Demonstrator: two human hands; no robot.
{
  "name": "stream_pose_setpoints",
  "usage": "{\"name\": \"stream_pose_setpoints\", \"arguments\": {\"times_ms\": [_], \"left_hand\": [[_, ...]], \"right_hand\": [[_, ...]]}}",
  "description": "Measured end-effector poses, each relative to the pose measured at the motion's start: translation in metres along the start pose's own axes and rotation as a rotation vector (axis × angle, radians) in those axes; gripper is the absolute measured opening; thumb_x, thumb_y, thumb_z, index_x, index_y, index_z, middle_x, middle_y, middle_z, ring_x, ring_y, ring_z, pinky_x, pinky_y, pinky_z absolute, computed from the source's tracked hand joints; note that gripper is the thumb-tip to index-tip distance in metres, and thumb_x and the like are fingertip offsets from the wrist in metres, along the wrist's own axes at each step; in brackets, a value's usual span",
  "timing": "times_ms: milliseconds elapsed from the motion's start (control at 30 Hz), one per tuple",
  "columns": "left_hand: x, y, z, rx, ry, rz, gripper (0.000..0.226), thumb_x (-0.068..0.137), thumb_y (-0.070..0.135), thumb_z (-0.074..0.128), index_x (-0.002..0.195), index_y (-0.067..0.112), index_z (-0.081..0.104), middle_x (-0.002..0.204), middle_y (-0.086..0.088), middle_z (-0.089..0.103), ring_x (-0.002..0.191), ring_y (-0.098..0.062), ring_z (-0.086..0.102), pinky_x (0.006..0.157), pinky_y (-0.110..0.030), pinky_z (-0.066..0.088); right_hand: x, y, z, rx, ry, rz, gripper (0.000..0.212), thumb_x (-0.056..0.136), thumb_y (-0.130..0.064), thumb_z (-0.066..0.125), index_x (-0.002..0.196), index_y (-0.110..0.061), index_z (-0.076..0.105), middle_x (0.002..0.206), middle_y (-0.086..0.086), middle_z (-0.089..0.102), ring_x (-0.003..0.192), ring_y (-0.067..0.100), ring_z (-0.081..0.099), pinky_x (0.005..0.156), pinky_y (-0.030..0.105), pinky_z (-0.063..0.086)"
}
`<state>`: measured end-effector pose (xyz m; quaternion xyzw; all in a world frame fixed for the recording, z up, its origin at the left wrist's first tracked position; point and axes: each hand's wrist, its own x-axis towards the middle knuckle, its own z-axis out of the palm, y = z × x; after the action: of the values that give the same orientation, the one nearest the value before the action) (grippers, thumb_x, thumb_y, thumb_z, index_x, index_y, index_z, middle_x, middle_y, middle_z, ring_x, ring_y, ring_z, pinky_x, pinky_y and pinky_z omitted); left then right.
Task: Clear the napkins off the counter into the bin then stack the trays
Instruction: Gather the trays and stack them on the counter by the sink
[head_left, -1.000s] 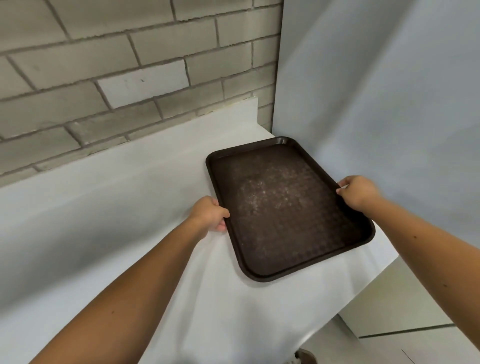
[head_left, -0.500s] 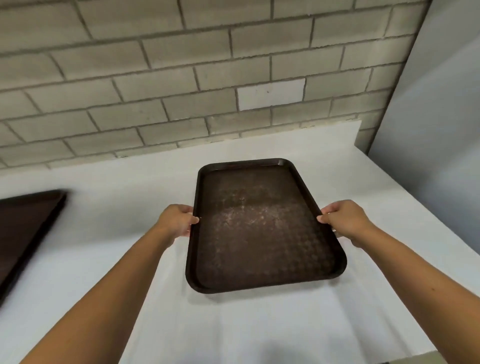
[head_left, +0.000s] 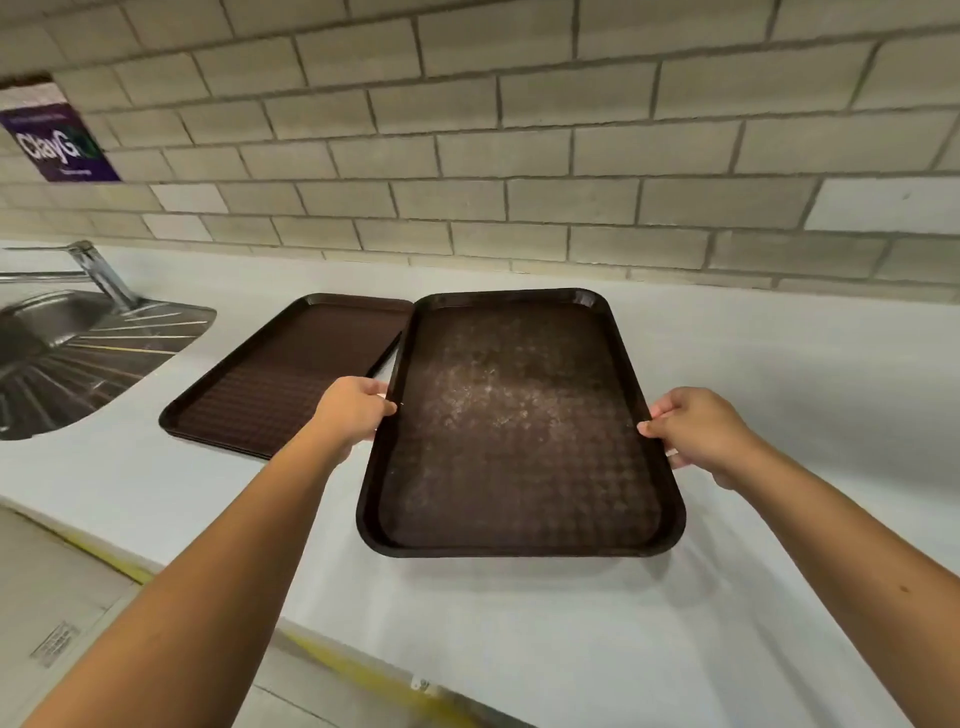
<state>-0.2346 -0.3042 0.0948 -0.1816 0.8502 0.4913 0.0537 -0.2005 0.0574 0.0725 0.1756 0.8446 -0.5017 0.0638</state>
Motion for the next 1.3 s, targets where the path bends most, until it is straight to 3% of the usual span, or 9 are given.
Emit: {"name": "stream_pose_setpoints", "arguments": {"times_ms": [100,267,467,533,633,700,833,1067,1300], "left_hand": [[0.022,-0.020,-0.041,0.002,0.065,-0.007,0.022,0.091,0.002,0.058,0.107,0.008,0.071,0.093,-0.008,0.072,0.084,-0.024,0.068,0.077,-0.037,0.058],[0.078,-0.044,-0.114,0.035,0.139,0.039,0.018,0.090,0.010,0.061,0.107,0.010,0.066,0.100,-0.008,0.068,0.082,-0.020,0.061,0.059,-0.026,0.047],[0.170,-0.072,-0.205,0.097,0.062,0.083,0.037,0.076,0.020,0.067,0.112,0.012,0.069,0.108,-0.009,0.070,0.095,-0.028,0.066,0.071,-0.033,0.056],[0.199,-0.082,-0.228,0.094,0.005,0.079,0.039,0.071,0.019,0.065,0.109,0.014,0.071,0.107,-0.009,0.071,0.092,-0.025,0.067,0.076,-0.035,0.058],[0.222,-0.088,-0.259,0.110,-0.063,0.086,0.025,0.082,0.004,0.057,0.098,0.015,0.073,0.088,-0.008,0.071,0.075,-0.022,0.063,0.066,-0.028,0.051],[0.237,-0.091,-0.270,0.129,-0.076,0.099,0.030,0.085,-0.002,0.052,0.102,0.014,0.071,0.083,-0.005,0.068,0.072,-0.019,0.062,0.066,-0.026,0.049],[0.271,-0.102,-0.282,0.140,-0.060,0.112,0.032,0.087,-0.010,0.051,0.108,0.007,0.069,0.097,-0.011,0.067,0.088,-0.025,0.062,0.084,-0.030,0.049],[0.322,-0.124,-0.292,0.156,-0.050,0.091,0.037,0.083,-0.005,0.059,0.116,0.007,0.069,0.110,-0.012,0.070,0.102,-0.030,0.065,0.098,-0.039,0.050],[0.354,-0.139,-0.281,0.197,-0.098,0.102,0.041,0.081,-0.004,0.059,0.118,0.009,0.069,0.111,-0.013,0.070,0.104,-0.031,0.065,0.099,-0.043,0.050]], "right_hand": [[0.003,-0.030,0.042,0.010,-0.039,-0.027,0.017,0.087,-0.005,0.065,0.098,0.005,0.058,0.089,0.017,0.065,0.071,0.027,0.064,0.056,0.032,0.053],[0.008,-0.084,0.120,0.059,-0.048,-0.043,0.017,0.087,-0.004,0.065,0.100,0.005,0.058,0.085,0.015,0.062,0.067,0.024,0.062,0.052,0.028,0.050],[0.016,-0.140,0.224,0.141,0.013,-0.021,0.019,0.087,-0.003,0.065,0.101,0.007,0.057,0.083,0.014,0.061,0.065,0.023,0.061,0.051,0.028,0.050],[0.016,-0.153,0.251,0.157,0.023,-0.009,0.021,0.087,-0.003,0.066,0.103,0.007,0.057,0.085,0.015,0.061,0.067,0.024,0.062,0.053,0.030,0.051],[0.018,-0.172,0.290,0.178,0.028,0.005,0.018,0.088,-0.003,0.065,0.102,0.005,0.058,0.085,0.014,0.062,0.067,0.023,0.063,0.051,0.029,0.051],[0.018,-0.181,0.309,0.188,0.021,0.013,0.014,0.088,-0.004,0.065,0.099,0.002,0.058,0.085,0.013,0.062,0.068,0.022,0.063,0.051,0.029,0.051],[0.028,-0.198,0.339,0.189,0.031,0.037,0.011,0.088,-0.003,0.066,0.094,-0.002,0.057,0.086,0.013,0.062,0.070,0.023,0.063,0.054,0.030,0.052],[0.048,-0.208,0.376,0.148,0.055,0.076,0.013,0.086,-0.006,0.069,0.092,-0.004,0.057,0.091,0.014,0.063,0.076,0.027,0.066,0.064,0.035,0.059],[0.053,-0.197,0.394,0.102,0.096,0.128,0.016,0.084,-0.008,0.072,0.090,-0.006,0.057,0.090,0.016,0.066,0.080,0.032,0.070,0.072,0.042,0.061]]}}
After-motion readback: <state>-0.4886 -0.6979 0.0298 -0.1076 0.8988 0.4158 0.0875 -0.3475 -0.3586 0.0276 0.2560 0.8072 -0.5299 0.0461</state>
